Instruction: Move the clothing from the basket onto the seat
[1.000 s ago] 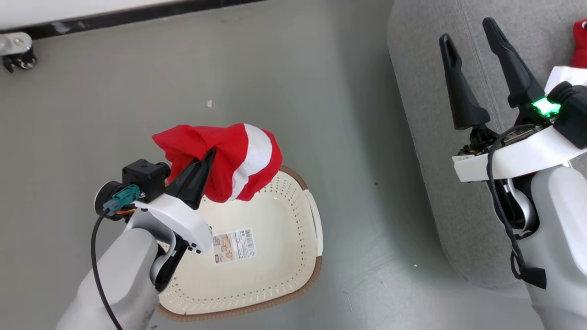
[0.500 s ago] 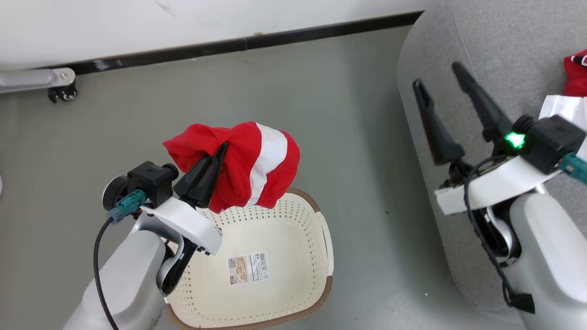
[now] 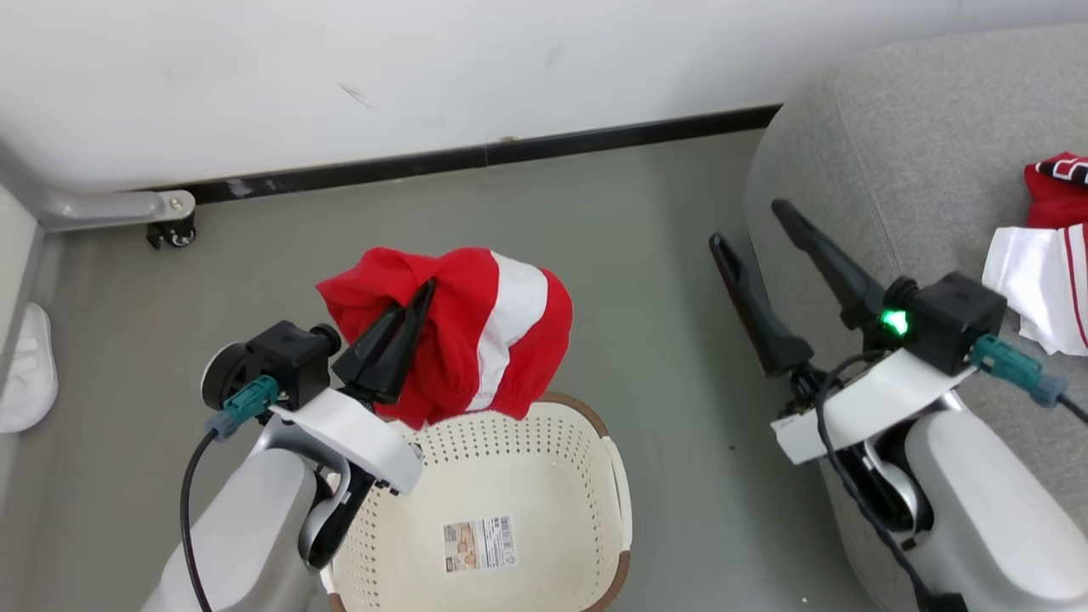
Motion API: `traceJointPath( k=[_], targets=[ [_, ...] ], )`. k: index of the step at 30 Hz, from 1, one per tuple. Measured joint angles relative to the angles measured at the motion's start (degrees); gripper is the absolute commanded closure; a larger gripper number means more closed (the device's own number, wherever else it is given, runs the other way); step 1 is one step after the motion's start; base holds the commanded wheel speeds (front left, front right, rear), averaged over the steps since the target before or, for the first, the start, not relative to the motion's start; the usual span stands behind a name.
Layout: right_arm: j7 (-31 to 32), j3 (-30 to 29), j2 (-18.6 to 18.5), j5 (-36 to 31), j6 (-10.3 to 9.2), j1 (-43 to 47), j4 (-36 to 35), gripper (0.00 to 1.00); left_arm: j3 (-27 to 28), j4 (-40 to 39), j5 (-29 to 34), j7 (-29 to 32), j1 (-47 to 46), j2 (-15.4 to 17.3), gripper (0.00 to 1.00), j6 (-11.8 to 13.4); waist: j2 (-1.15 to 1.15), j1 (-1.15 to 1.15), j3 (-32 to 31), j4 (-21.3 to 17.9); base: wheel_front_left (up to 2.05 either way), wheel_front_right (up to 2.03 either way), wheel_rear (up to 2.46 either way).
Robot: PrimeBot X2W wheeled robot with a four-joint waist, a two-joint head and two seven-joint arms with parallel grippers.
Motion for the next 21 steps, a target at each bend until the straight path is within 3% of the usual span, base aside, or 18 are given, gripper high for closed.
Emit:
traceJointPath(
  k=[21],
  targets=[
    [0.01,4.61,-1.62,2.04,0.0,5.64,1.25,0.0,-1.4,-1.57,0.05,0.0,1.82,-1.2,1.0,0.0,0.0,0.0,-6.44,2.53,0.0,0.0,0.0]
  ],
)
